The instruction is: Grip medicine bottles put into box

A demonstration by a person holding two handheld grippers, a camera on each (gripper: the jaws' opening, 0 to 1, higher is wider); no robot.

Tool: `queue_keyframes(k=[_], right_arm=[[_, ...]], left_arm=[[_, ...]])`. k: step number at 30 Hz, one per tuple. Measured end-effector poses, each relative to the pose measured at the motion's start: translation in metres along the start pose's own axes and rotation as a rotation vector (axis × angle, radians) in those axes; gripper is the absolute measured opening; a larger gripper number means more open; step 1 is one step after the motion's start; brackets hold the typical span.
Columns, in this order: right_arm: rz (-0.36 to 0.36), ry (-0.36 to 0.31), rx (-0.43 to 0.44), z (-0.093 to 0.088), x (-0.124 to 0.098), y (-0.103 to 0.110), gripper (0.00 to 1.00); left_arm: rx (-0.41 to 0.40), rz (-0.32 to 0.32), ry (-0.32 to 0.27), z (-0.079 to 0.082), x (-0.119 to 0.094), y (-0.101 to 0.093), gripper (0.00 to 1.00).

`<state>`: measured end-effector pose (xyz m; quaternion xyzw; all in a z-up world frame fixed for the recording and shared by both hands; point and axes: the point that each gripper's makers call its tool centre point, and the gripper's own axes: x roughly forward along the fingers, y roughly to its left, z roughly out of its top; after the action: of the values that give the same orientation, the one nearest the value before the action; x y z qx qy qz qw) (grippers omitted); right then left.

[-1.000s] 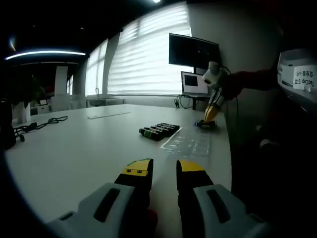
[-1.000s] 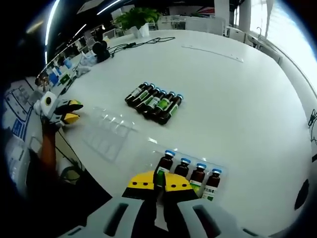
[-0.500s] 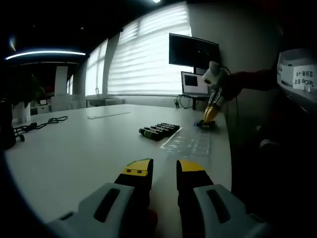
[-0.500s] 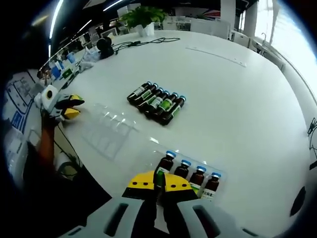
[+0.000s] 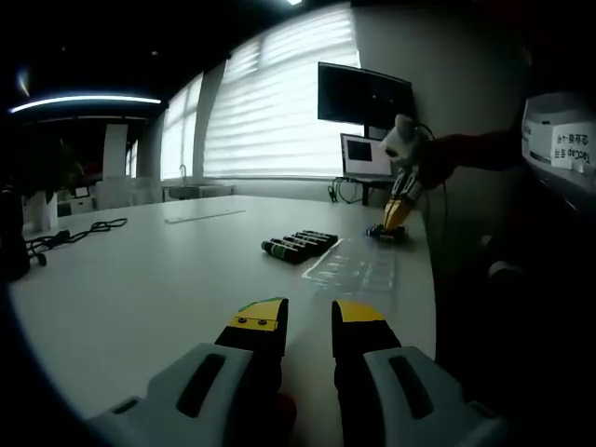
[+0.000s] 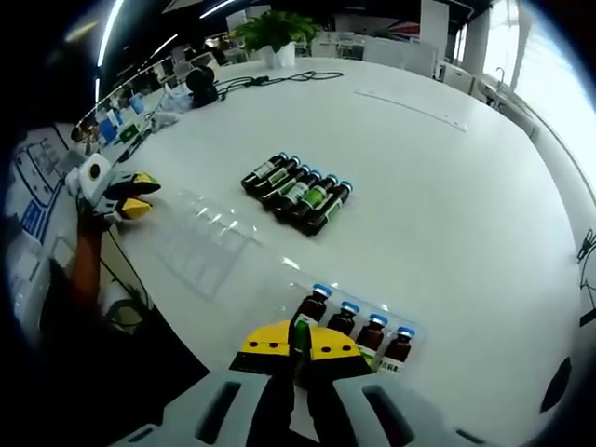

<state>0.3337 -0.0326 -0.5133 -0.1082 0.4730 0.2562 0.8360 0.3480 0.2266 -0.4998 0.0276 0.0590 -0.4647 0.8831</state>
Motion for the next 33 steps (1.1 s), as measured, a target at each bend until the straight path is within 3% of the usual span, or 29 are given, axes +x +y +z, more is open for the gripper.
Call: queue_keyframes(k=[8, 9, 11, 33], right_arm=[[-0.005, -0.007, -0.017, 0.000, 0.000, 0.001, 0.00], [0.006, 0.064, -0.013, -0.013, 0.002, 0.003, 0.01], [0.005, 0.013, -0.017, -0.005, 0.006, 0.000, 0.01], [-0.018, -0.009, -0.010, -0.001, 0.001, 0.003, 0.00]], left_arm=[[0.003, 0.001, 0.002, 0.000, 0.000, 0.000, 0.13], [0.003, 0.002, 0.001, 0.000, 0.000, 0.000, 0.13], [0.002, 0.002, 0.001, 0.000, 0.000, 0.001, 0.13], [0.001, 0.002, 0.001, 0.000, 0.000, 0.001, 0.13]])
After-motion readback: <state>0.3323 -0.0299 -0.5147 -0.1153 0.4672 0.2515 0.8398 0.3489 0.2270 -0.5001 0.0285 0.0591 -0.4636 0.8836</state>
